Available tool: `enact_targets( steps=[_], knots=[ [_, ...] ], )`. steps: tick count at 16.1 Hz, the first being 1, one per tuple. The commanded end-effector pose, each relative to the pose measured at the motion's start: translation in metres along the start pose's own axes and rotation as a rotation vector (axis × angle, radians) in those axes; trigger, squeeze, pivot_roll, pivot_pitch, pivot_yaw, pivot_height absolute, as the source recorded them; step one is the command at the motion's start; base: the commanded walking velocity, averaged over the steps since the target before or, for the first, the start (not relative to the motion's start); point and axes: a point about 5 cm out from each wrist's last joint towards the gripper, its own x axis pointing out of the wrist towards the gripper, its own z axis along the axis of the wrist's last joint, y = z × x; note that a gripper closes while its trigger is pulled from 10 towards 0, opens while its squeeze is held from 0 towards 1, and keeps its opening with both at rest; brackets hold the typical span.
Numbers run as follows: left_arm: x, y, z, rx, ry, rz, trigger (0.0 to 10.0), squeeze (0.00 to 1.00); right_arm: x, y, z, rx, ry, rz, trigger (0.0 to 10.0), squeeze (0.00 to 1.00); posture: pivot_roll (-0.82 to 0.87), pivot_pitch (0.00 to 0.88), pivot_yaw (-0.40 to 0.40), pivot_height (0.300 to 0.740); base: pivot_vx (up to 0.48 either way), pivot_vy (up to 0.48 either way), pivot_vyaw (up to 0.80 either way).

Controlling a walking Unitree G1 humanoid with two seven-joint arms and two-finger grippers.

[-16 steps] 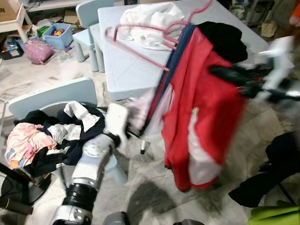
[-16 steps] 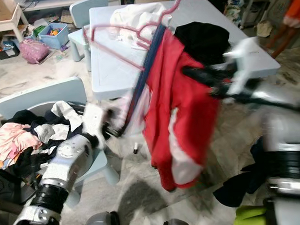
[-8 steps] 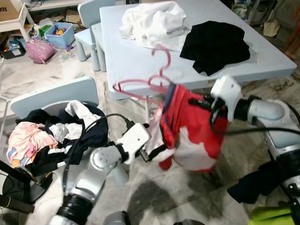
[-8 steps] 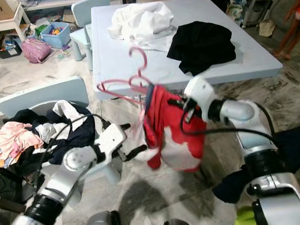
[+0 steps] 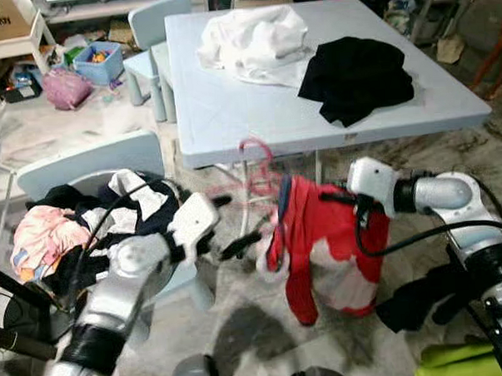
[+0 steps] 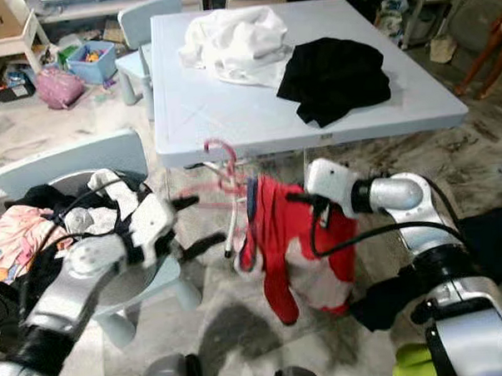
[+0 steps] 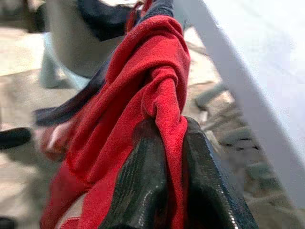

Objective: Hang hanger

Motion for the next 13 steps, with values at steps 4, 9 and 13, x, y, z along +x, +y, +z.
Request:
enact_targets(
  steps=[4, 9, 13],
  knots=[
    [-0.018, 0.011, -0.007, 0.018, 0.053, 0.013, 10.0, 0.0, -0.014, -0.001, 0.006, -0.072, -0.051, 0.138, 10.0, 0.0, -0.03, 0.025, -0.016, 0.74, 0.0, 0.0, 0.0],
    [-0.021, 0.01, -0.005, 0.042, 0.065, -0.036, 10.0, 0.0, -0.016, 0.001, 0.001, -0.098, -0.01, 0.205, 10.0, 0.0, -0.03, 0.033, -0.014, 0.74, 0.0, 0.0, 0.0],
    [-0.022, 0.011, -0.012, 0.071, 0.097, -0.049, 0.7, 0.0, -0.017, 0.007, -0.001, -0.103, -0.01, 0.262, 10.0, 0.0, -0.04, 0.036, -0.011, 0.74, 0.0, 0.0, 0.0]
  ],
)
